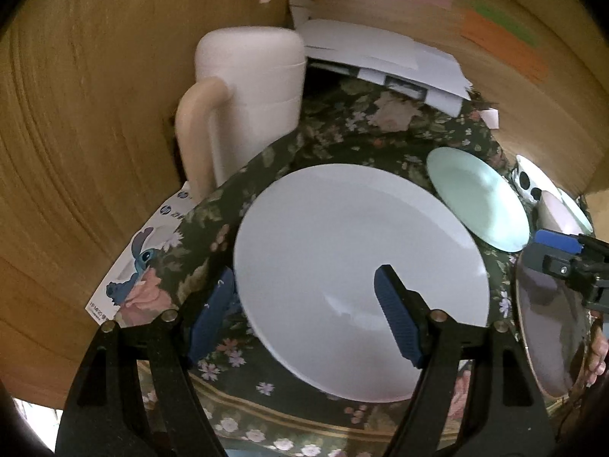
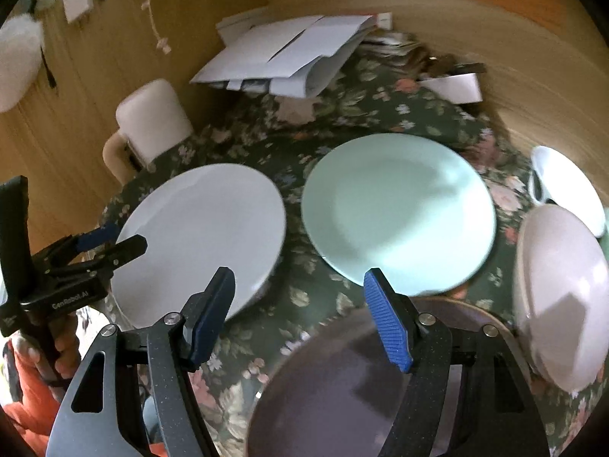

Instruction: Organize plates and bowls

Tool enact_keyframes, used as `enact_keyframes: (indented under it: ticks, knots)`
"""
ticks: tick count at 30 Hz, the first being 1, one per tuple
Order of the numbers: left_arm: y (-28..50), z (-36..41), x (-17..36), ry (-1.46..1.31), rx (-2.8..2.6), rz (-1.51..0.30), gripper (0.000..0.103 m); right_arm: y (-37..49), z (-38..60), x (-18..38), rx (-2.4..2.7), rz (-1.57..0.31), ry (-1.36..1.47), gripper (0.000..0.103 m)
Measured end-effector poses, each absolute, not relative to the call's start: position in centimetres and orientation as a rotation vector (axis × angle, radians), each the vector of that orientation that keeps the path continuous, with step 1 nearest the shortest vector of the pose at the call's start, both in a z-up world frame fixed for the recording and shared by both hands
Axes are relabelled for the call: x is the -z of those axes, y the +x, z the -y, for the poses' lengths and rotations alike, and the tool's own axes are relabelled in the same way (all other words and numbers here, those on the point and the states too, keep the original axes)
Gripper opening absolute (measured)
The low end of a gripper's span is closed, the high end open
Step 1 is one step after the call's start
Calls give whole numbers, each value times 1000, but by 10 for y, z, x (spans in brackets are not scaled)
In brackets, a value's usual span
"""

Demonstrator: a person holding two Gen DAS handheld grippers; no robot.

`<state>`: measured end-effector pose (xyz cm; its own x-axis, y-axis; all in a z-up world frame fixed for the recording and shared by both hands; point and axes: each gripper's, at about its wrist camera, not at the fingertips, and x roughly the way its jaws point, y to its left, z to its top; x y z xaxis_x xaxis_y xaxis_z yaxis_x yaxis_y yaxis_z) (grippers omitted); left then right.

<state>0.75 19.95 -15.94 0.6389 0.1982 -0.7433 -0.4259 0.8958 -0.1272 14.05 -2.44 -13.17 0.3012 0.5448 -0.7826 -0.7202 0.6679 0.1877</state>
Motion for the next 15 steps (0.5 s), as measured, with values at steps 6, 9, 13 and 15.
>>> enact_keyframes:
  ticks: [6, 9, 13, 15]
  knots:
    - [6, -214, 168, -353, -363, -811, 76, 147, -3, 143, -878, -1005, -251, 67]
    - [7, -217, 171, -354, -354, -818, 70, 153, -14, 151, -884, -1050, -259, 67]
    - [10, -221, 176, -359, -337, -840, 59, 161, -24, 161, -881, -1100, -247, 54]
    - [12, -223, 179, -371, -327, -854, 56, 163, -28, 166, -891, -1120, -237, 51]
